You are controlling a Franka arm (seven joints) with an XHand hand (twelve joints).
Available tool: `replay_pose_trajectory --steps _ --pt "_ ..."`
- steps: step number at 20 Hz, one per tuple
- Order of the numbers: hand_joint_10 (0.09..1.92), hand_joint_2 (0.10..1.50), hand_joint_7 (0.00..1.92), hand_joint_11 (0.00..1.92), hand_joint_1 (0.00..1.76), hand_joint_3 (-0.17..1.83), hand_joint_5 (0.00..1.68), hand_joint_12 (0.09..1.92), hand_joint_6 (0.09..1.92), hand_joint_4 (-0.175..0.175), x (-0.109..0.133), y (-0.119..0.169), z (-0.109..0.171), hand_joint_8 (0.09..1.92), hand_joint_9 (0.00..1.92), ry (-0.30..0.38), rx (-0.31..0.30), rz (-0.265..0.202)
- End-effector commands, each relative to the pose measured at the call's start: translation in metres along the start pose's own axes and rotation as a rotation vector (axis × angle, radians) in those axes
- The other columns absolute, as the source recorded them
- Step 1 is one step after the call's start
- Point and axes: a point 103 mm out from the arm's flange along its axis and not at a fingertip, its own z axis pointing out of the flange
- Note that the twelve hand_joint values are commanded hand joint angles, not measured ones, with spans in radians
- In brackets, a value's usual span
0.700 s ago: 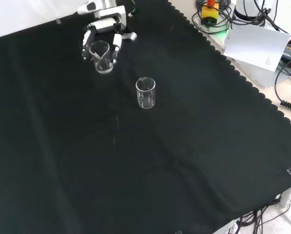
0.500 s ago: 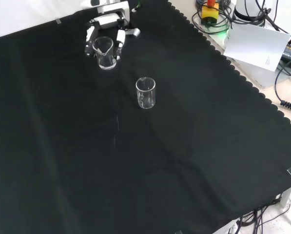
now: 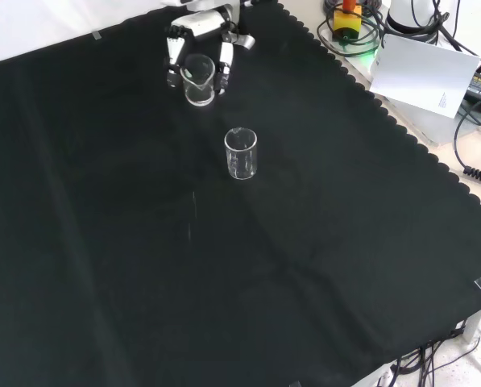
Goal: Pour the water from the handheld beaker into the one on the table.
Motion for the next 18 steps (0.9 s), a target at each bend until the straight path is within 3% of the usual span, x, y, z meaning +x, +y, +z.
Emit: replay_pose_trajectory --steps 1,9,18 --pt "0.09 1.03 1.53 1.48 1.32 -0.17 1.45 0.65 0.17 -0.175 0.048 -0.013 0.008 0.09 1.68 -0.302 0.073 -0.086" --pt "0.09 1.03 1.53 1.49 1.31 -0.17 1.45 0.65 0.17 -0.175 0.070 -0.010 0.021 0.09 1.69 -0.485 0.157 -0.126" --pt "0.09 1.03 1.53 1.50 1.31 -0.17 1.45 0.64 0.17 -0.175 0.086 -0.008 0.033 0.09 1.69 -0.597 0.217 -0.164"
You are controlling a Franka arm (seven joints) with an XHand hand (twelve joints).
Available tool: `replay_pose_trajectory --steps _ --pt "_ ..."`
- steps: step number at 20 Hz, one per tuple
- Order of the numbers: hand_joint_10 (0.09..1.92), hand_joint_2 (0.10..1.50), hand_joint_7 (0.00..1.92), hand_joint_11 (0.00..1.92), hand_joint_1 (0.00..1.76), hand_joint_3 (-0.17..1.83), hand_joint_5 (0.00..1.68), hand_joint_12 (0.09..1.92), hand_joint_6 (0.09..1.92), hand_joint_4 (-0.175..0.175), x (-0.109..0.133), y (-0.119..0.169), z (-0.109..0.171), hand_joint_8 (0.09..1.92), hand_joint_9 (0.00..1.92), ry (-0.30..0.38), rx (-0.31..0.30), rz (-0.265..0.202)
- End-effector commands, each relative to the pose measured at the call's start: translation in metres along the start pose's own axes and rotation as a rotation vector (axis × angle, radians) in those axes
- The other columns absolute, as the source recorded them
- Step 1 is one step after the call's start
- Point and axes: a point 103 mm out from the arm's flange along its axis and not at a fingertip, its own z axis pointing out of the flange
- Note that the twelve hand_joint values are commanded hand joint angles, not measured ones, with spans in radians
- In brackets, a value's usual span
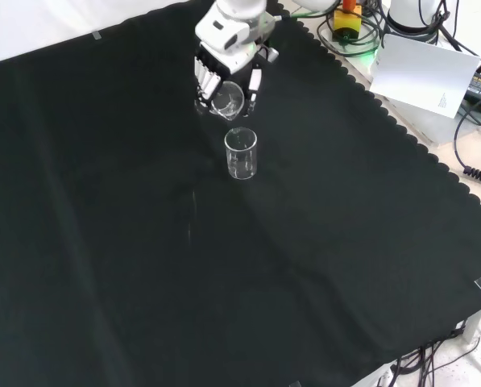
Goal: Pour the water from the handheld beaker into the one on the table.
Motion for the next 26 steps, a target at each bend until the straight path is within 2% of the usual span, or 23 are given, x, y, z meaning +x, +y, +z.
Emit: replay_pose_trajectory --steps 1,8,15,26 --pt "0.09 1.03 1.53 1.50 1.31 -0.17 1.45 0.64 0.17 -0.175 0.0267 0.0045 -0.0019 0.09 1.69 -0.098 0.031 -0.066" --pt "0.09 1.03 1.53 1.50 1.31 -0.17 1.45 0.64 0.17 -0.175 0.0246 0.0024 -0.0016 0.09 1.69 -0.150 0.043 -0.081" --pt "0.09 1.03 1.53 1.50 1.31 -0.17 1.45 0.64 0.17 -0.175 0.0259 0.0013 -0.0054 0.09 1.69 -0.236 0.055 -0.100" --pt "0.09 1.03 1.53 1.50 1.31 -0.17 1.45 0.63 0.17 -0.175 0.0229 0.0032 -0.0060 0.09 1.69 -0.317 0.096 -0.084"
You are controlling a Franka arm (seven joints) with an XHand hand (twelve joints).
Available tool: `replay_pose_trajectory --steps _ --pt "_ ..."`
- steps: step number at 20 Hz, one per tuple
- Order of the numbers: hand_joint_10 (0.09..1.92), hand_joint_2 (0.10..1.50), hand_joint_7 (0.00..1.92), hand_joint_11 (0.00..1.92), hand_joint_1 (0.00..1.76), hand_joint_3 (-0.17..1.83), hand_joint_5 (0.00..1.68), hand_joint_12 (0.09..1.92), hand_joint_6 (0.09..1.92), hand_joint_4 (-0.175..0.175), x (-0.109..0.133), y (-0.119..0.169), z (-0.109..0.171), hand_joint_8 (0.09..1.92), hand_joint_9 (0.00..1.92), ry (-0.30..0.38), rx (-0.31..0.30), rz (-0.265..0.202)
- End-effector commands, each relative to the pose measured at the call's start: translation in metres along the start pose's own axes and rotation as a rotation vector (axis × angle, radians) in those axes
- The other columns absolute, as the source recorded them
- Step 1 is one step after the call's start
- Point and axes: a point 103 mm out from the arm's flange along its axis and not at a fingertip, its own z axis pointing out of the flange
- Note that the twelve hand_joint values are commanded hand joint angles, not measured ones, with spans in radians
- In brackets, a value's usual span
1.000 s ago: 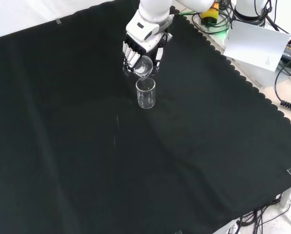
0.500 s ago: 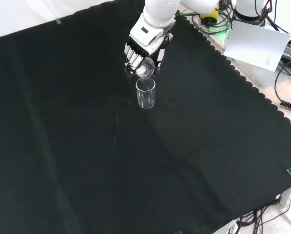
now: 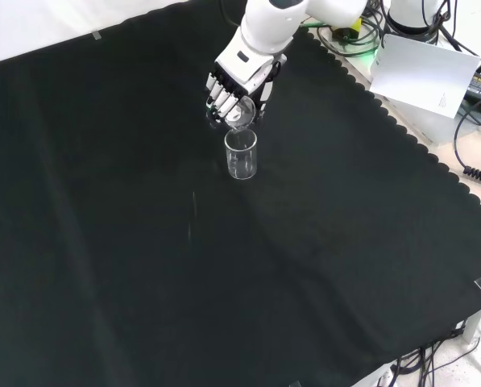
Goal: Pour the water from the handheld beaker into the one on the table.
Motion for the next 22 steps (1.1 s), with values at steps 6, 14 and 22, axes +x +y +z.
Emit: replay_pose_trajectory --steps 6,14,22 --pt "0.09 1.03 1.53 1.50 1.31 -0.17 1.45 0.63 0.16 -0.175 0.0019 0.0025 0.0003 0.09 1.69 -0.121 0.033 0.015" --pt "0.09 1.03 1.53 1.50 1.31 -0.17 1.45 0.63 0.16 -0.175 0.0047 0.0033 0.0015 0.09 1.68 -0.148 0.058 0.003" --pt "0.09 1.03 1.53 1.50 1.31 -0.17 1.45 0.63 0.16 -0.175 0.0065 0.0040 0.0005 0.09 1.68 -0.156 0.062 -0.002"
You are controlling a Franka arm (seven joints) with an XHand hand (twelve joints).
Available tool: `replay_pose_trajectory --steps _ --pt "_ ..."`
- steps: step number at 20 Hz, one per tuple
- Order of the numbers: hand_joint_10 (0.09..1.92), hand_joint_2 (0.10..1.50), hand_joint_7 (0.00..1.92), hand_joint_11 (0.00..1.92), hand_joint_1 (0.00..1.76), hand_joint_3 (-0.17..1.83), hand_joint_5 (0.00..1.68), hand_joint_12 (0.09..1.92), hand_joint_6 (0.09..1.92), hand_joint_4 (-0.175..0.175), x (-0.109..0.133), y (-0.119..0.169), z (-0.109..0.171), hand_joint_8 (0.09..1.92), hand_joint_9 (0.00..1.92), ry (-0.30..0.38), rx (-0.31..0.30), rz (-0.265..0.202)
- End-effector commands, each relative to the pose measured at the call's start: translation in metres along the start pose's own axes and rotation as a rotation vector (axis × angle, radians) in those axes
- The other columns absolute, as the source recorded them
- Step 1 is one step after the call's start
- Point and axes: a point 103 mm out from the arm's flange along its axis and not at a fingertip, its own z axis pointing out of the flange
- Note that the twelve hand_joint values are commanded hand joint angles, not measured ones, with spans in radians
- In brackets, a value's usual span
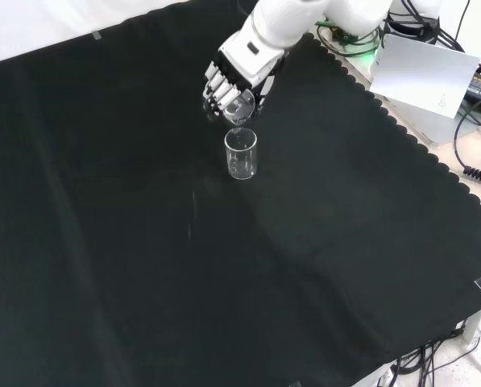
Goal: Pour the water from the handheld beaker into the one on the table.
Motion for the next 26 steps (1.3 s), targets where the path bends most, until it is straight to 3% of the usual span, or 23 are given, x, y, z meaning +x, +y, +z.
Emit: replay_pose_trajectory --steps 1,7,26 --pt "0.09 1.03 1.53 1.50 1.31 -0.17 1.45 0.63 0.16 -0.175 0.0115 -0.0062 0.0386 0.09 1.68 -0.044 0.095 -0.022" --pt "0.09 1.03 1.53 1.50 1.31 -0.17 1.45 0.63 0.16 -0.175 0.0097 -0.0083 0.0393 0.09 1.68 -0.047 0.092 -0.017" --pt "0.09 1.03 1.53 1.50 1.31 -0.17 1.45 0.62 0.17 -0.175 0.0126 -0.0085 0.0382 0.09 1.68 -0.168 0.084 -0.038"
